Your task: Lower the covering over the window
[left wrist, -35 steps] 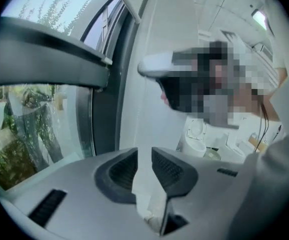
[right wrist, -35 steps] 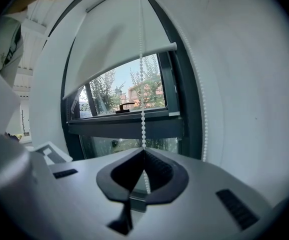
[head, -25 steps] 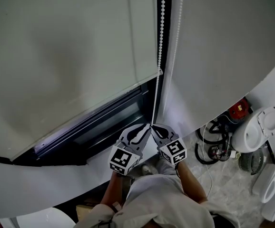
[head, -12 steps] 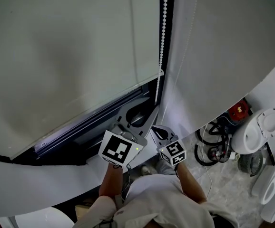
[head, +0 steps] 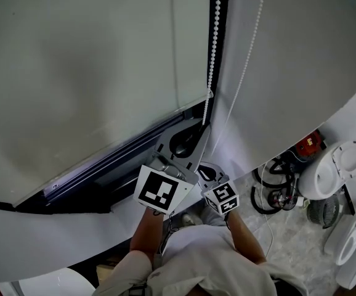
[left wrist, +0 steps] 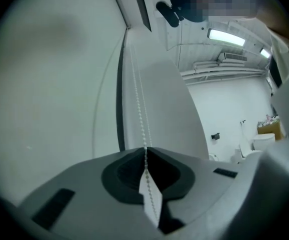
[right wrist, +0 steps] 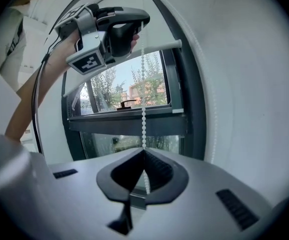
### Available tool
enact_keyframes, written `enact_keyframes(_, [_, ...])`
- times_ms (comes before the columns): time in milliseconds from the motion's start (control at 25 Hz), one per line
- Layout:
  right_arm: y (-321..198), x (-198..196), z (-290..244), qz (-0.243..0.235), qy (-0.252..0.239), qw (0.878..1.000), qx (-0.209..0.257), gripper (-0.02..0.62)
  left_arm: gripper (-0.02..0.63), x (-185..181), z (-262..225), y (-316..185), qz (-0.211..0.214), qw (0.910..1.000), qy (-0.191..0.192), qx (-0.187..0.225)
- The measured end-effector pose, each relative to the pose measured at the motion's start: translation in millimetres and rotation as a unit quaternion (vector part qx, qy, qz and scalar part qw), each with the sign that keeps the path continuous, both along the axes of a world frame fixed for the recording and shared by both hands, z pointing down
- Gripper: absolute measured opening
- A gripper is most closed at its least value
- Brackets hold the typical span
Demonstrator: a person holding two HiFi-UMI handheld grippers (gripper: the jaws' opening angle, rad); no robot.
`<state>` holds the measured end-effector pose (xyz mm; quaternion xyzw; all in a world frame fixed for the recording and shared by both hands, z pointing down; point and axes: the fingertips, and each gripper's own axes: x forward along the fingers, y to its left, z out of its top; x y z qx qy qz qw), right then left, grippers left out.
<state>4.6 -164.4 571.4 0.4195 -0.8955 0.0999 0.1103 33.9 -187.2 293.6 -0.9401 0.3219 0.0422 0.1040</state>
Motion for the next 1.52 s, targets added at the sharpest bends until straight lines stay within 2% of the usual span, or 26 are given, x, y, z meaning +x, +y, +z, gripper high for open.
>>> enact_keyframes(320, [-1,-1,35,-0.004,0.015,0.999,-0.040,-0.005,0.023,0,35,-4,-0.010,0.9996,-0.010,-0.025])
enact_keyframes(680, [-1,1,80,-0.007,0.036,0.996,-0.085,-0.005,0.022,5,85,-9,-0.016,0.9967,-0.027,-0.075])
enact_keyframes(1520, [12,1,173,-0.021,0.091,0.981,-0.169,-0.003,0.023,5,180,-11,-0.034,0.9884,-0.063,-0.133])
